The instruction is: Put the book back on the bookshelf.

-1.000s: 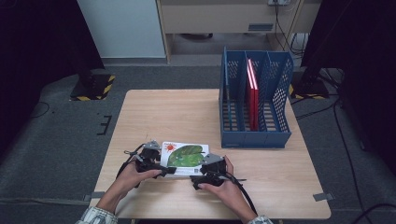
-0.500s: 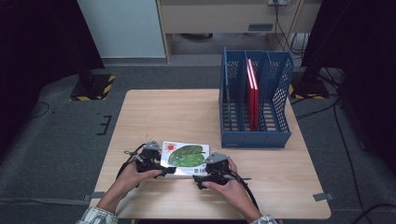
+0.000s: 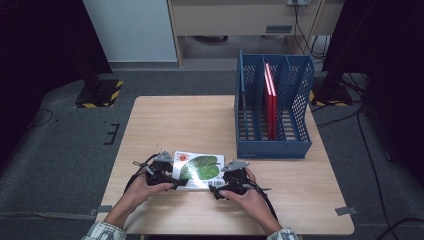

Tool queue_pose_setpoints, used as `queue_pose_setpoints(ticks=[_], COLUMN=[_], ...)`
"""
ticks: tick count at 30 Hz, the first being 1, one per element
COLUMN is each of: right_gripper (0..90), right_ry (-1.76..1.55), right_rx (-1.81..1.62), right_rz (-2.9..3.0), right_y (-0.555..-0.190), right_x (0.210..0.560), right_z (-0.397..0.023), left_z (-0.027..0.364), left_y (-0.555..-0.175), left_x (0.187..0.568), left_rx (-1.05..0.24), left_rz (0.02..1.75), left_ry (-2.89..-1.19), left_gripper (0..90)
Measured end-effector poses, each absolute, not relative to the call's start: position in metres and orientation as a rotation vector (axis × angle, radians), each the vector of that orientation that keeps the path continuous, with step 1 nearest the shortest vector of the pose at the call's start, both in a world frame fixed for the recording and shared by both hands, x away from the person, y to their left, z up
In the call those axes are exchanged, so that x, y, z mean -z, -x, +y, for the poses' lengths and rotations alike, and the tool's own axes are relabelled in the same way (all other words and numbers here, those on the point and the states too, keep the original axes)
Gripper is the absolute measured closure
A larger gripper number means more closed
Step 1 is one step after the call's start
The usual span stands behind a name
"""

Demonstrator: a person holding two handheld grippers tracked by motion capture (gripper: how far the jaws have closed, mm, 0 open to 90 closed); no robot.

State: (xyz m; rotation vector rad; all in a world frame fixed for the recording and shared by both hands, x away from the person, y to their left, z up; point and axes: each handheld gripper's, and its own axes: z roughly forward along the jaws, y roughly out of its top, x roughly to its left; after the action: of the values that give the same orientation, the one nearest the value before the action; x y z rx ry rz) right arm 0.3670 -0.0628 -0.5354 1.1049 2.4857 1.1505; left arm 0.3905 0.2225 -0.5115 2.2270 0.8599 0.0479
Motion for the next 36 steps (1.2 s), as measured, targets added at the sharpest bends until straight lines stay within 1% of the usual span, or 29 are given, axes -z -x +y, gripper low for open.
queue_pose_setpoints(ticks=[2, 11, 16, 28, 36], right_gripper=[6.2, 5.4, 4.9, 4.7, 5.8], right_ry=[-1.097, -1.067, -1.055, -1.056, -1.048], right_rx=[-1.153, -1.148, -1.144, -1.145, -1.153], right_rz=[2.491, 2.49, 2.492, 2.497, 2.493], right_y=[-0.3666, -0.3656, -0.3653, -0.3658, -0.3653], right_x=[0.5355, 0.5365, 0.5367, 0.5363, 0.5353], right_z=[-0.0617, -0.059, -0.0582, -0.0574, -0.0577], left_z=[0.2225, 0.2239, 0.2258, 0.2271, 0.2285], left_y=[-0.3903, -0.3887, -0.3877, -0.3853, -0.3844], left_x=[0.5116, 0.5089, 0.5066, 0.5031, 0.5029], left_rx=[-0.045, -0.061, -0.066, -0.081, -0.047], left_rz=[0.855, 0.827, 0.822, 0.777, 0.749], left_ry=[-2.224, -2.234, -2.211, -2.212, -2.217], left_gripper=[30.8, 36.3, 41.6, 46.9, 50.2])
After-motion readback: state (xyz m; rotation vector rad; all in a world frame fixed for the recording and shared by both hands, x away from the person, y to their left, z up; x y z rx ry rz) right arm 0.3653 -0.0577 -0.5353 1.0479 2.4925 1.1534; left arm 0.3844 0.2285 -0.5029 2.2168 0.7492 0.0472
